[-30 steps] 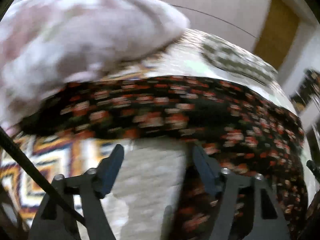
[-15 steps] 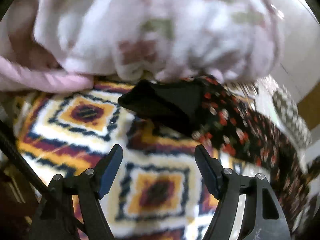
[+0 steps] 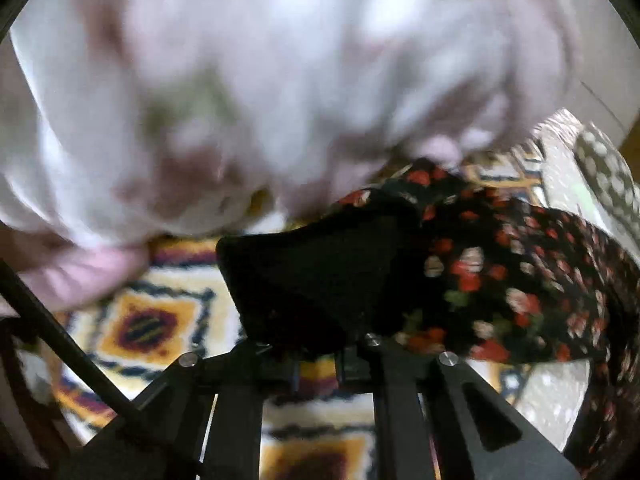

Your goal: Fold large clothes

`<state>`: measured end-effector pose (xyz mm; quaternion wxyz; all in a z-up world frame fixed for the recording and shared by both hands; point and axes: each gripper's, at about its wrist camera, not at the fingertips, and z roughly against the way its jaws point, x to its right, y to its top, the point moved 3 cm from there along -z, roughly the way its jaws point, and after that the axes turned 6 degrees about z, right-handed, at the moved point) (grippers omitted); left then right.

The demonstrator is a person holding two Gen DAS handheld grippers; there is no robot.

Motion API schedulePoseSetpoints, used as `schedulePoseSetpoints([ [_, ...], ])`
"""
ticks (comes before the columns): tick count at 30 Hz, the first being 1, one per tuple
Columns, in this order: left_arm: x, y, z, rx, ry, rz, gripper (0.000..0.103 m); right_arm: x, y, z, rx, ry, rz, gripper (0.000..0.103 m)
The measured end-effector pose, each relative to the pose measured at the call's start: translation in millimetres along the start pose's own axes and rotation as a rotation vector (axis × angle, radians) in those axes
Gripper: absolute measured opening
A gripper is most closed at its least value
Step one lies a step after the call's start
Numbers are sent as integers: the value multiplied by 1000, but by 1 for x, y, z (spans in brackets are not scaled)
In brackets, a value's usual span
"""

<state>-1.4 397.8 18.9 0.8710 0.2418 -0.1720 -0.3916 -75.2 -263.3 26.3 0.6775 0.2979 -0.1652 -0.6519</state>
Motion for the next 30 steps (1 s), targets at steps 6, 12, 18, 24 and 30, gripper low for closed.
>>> schedulePoseSetpoints([
  [6, 63, -1, 78, 7, -243, -62, 10, -9, 0, 14, 59, 8, 42, 67],
  [12, 245, -53, 141, -101, -573, -250, 10, -1, -11, 23, 83, 56, -13, 67],
  [18, 416, -144, 189, -215, -802, -491, 39, 25, -21, 31, 74, 51, -80, 67],
  [24, 400, -195, 199, -204, -767, -599, 58, 38, -16, 48, 110, 48, -76, 67],
  [30, 315, -182, 171, -117, -593, -530, 66, 20, 23, 48, 141, 141, -50, 67],
])
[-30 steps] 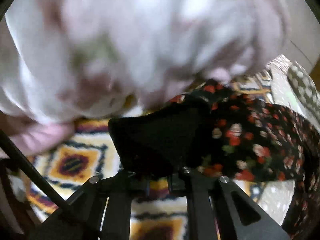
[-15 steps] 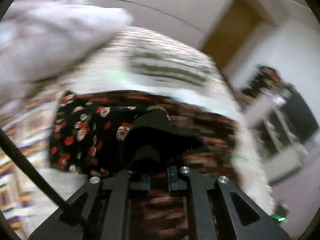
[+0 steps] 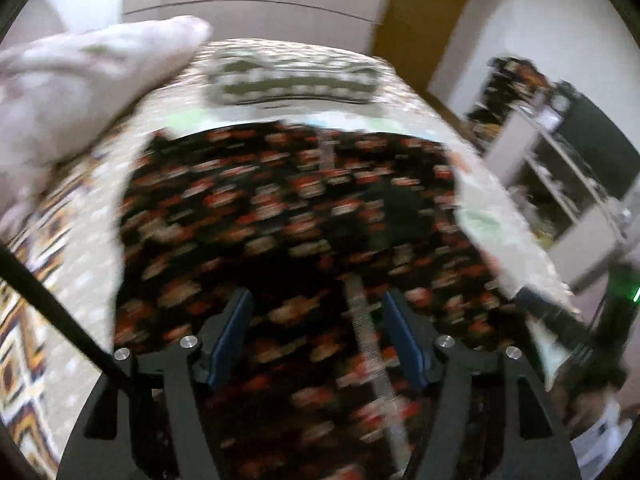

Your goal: Fold large clothes

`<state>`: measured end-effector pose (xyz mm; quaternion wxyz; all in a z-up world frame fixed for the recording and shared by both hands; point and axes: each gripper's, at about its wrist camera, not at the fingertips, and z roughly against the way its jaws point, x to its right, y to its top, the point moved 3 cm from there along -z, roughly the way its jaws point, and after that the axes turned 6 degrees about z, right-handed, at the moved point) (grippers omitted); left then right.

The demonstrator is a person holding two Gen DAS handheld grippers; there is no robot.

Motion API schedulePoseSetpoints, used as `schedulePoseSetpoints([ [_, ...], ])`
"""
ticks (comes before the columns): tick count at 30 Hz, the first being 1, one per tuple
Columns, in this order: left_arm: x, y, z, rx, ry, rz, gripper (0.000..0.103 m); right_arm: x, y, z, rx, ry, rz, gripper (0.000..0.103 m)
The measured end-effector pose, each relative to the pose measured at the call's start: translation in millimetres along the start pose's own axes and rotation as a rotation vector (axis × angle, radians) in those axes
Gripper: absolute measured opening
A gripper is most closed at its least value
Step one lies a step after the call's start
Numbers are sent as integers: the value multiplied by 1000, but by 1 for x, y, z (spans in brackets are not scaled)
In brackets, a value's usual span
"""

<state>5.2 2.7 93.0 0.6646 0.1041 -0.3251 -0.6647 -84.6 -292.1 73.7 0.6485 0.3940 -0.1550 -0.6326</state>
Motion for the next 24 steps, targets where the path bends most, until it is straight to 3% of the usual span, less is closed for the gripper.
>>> schedulePoseSetpoints([
  [2, -29, -8, 7, 12, 30, 54, 66, -9, 18, -18, -8, 33, 11, 67],
  [7, -79, -24, 28, 66, 93, 151, 66, -23, 57, -82, -58, 4, 36, 67],
  [12, -113, -28, 38, 91, 127, 213, 66, -28, 66, -144, -144, -39, 34, 67],
  [14, -123, -30, 40, 96, 137, 225, 66, -34, 65, -154, -157, -40, 47, 58],
  [16, -127, -31, 39, 104, 149, 229, 66, -43, 65, -156, -161, -34, 79, 25],
  [18, -132, -31, 38, 109, 166, 234, 66, -52, 64, -155, -175, -59, 140, 4],
  [22, -132, -28, 33, 109, 174, 232, 66, -52, 84, -124, -82, -68, 162, 4],
  [24, -130, -25, 29, 107, 185, 217, 66, -39, 96, -115, -56, -156, 161, 4],
])
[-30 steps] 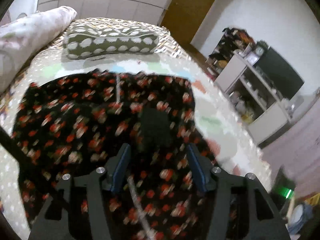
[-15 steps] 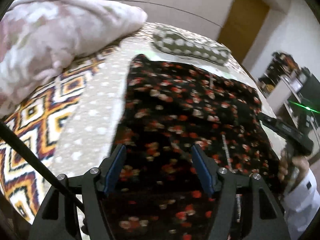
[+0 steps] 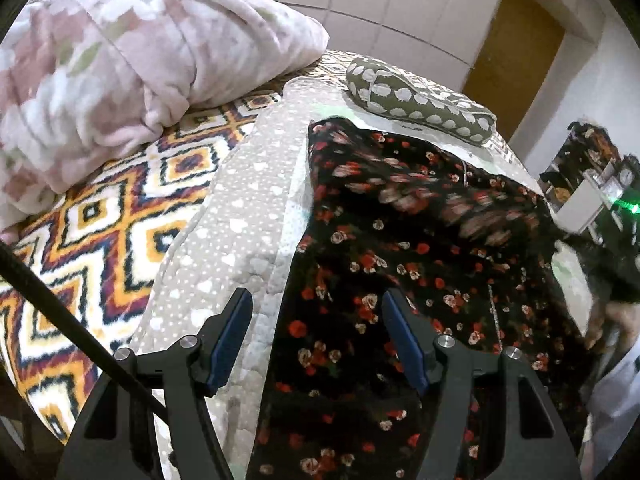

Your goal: Fold large clothes

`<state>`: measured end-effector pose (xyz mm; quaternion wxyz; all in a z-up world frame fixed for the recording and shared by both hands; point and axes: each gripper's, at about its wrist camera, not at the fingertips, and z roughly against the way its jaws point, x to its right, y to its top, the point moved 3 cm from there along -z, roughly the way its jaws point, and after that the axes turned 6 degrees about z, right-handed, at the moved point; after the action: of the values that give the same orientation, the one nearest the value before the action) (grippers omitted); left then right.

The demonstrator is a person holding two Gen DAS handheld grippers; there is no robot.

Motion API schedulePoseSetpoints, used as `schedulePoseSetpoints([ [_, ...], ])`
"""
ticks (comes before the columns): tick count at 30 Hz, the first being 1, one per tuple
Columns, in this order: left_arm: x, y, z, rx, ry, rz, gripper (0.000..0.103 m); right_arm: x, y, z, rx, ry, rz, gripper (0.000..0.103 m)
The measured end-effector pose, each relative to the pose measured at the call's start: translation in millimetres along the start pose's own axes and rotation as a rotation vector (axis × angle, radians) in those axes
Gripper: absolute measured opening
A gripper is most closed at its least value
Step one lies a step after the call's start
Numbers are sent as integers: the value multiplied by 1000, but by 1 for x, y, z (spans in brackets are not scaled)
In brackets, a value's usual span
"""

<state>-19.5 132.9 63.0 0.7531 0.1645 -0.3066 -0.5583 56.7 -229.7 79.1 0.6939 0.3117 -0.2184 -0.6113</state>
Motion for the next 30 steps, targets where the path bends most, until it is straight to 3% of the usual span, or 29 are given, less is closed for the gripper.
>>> schedulePoseSetpoints([
  [3, 5, 3, -15, -21, 24, -11, 66, 30, -1, -15, -65, -114, -16, 4],
  [6, 13, 8, -27, -57, 17, -7, 66, 40, -11, -31, -143, -89, -22, 6],
  [8, 25, 16, -32, -60, 16, -28, 66, 43, -9, -19, -81, -99, -26, 11],
  [10, 36, 28, -40, -65, 12, -40, 66, 51, -4, 0, 9, -158, -63, 29],
  [13, 51, 46, -61, -75, 15, -50, 66, 56, 7, 22, 157, -197, -111, 46],
  [16, 61, 60, -92, -102, 30, -51, 66, 43, 17, 8, 122, -87, -94, 47],
  [20, 54, 63, -142, -185, 74, -6, 67, 30, 14, -38, -6, 166, -135, 47],
  [21, 50, 59, -155, -211, 80, 9, 73, 29, 9, -52, -53, 183, -149, 46],
  [23, 45, 57, -160, -178, 60, 38, 77, 38, 0, -83, -149, 134, -182, 42],
  [24, 47, 56, -159, -173, 62, 33, 77, 40, -5, -91, -169, 114, -195, 33],
  [27, 51, 56, -156, -166, 76, -1, 77, 43, -4, -96, -156, 87, -208, 31],
  [30, 47, 57, -144, -201, 49, 1, 77, 32, 2, -74, -123, 46, -134, 35],
])
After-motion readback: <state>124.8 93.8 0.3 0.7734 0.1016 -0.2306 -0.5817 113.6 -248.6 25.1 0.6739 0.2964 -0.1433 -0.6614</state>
